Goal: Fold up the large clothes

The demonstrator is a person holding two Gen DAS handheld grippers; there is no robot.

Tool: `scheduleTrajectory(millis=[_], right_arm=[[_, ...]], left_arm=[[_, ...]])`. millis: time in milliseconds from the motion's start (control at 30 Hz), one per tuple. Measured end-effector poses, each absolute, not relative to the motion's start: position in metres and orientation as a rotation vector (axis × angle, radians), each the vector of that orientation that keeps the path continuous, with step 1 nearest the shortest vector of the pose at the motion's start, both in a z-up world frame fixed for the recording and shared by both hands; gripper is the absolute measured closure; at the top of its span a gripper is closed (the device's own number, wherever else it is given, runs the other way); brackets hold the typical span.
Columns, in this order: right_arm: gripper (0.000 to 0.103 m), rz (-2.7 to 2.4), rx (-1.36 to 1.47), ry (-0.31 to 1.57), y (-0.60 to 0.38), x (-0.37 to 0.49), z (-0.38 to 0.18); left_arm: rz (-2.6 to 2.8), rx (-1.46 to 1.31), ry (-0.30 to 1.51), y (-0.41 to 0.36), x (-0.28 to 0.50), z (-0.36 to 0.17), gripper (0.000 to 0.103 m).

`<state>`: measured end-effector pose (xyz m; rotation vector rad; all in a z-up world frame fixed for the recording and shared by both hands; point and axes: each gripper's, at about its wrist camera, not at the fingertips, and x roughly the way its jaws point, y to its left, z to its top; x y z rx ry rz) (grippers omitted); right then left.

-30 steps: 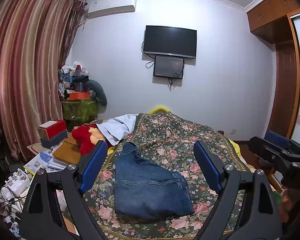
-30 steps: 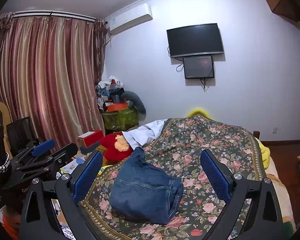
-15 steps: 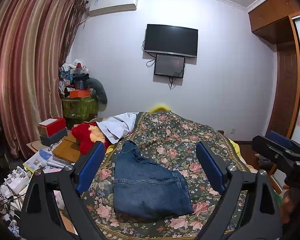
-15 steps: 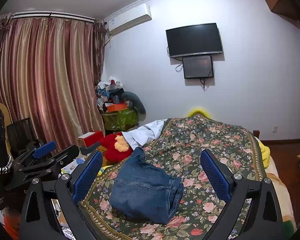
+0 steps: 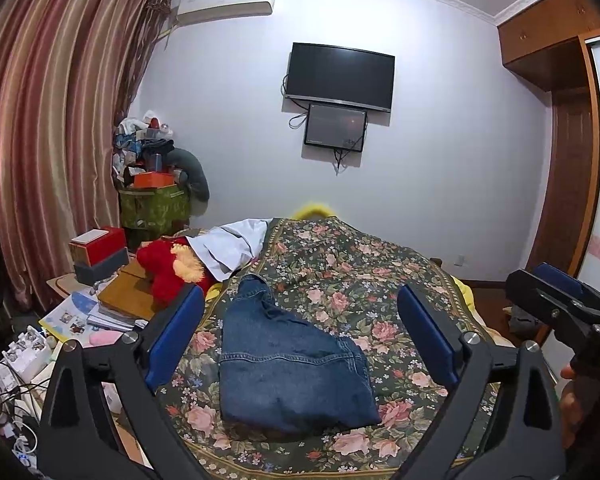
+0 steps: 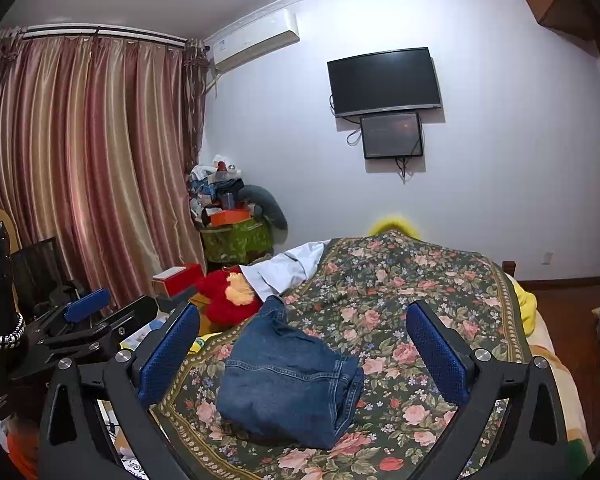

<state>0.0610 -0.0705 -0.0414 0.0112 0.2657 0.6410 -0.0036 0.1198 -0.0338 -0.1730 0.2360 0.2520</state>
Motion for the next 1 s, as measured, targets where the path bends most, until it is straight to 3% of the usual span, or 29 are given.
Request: scheduleTrajectory(millis=[1000], right_arm=[[0.0, 0.618, 0.026, 0.279, -0.072, 0.062, -0.037]], left_arm=[[0.231, -0.157, 0.241, 0.107, -0.001, -0.028, 0.005]])
